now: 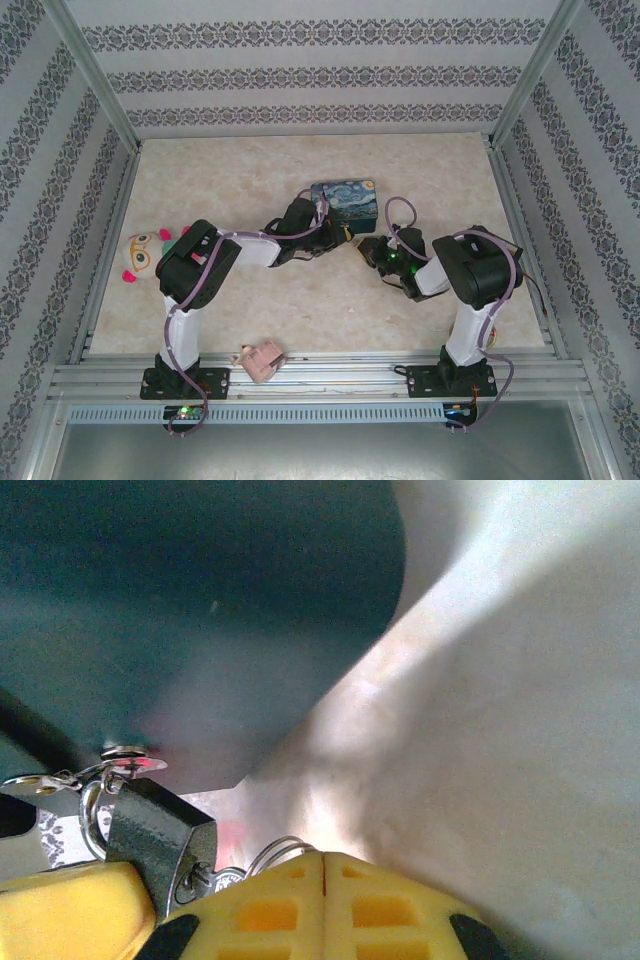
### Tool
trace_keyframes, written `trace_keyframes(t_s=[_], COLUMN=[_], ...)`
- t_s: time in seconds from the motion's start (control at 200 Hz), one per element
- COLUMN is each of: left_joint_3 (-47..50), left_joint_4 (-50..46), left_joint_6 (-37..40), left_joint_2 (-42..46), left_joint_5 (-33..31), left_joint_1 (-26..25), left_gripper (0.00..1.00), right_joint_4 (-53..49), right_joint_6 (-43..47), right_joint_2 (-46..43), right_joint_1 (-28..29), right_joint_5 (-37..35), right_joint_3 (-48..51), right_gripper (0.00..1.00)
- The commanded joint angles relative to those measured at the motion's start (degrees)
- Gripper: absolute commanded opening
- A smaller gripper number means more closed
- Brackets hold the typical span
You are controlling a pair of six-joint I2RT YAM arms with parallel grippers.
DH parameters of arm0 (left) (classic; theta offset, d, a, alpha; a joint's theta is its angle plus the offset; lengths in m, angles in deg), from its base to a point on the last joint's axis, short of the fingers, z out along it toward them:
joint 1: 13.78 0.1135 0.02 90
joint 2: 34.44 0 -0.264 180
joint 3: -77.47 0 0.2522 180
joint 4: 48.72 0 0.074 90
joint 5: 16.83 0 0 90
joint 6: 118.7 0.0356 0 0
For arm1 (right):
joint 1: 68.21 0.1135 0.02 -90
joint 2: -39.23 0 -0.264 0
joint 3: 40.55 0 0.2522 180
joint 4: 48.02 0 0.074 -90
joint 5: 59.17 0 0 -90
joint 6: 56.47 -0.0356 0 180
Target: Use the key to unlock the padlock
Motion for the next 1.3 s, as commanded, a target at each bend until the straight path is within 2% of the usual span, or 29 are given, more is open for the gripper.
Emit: trace_keyframes(t_s=[0.0,0.325,0.495,0.765,0.899,1.099,1.294], left_joint_3=[0.2,-0.2,-0.5,-0.8,-2.1,-6.1,-9.8], left_joint_4=[3.8,1.9,1.5,-3.4,-5.2,-11.8,-21.9], left_joint_6=[-0.6,-0.2,-1.3,-2.8,-4.2,-5.6,-2.0], left_joint_2=[1.9,1.0,0.9,2.3,2.1,2.2,3.6], left_joint_5=[2.0,2.3,2.2,-2.2,-0.4,6.8,11.6], left_joint_1=[0.3,0.0,-0.5,0.4,1.2,2.7,4.3], left_gripper=[0.00,0.00,0.00,0.00,0.00,0.00,0.00], right_joint_4=[3.6,4.5,-3.0,-30.9,-39.8,-45.0,-45.9], right_joint_6=[1.0,5.8,10.4,26.1,32.8,44.0,51.7], right_joint_2=[0.9,-5.8,-9.8,-21.2,-27.7,-33.0,-30.8], right_joint_1=[1.9,2.5,3.8,4.7,6.7,11.7,14.9], right_joint_5=[-0.1,0.1,0.3,-12.3,-19.9,-28.2,-31.5], right_joint_3=[-2.0,-2.3,-3.5,1.1,2.1,0.8,-2.5], right_gripper=[0.06,0.05,0.06,0.11,0.22,0.30,0.37])
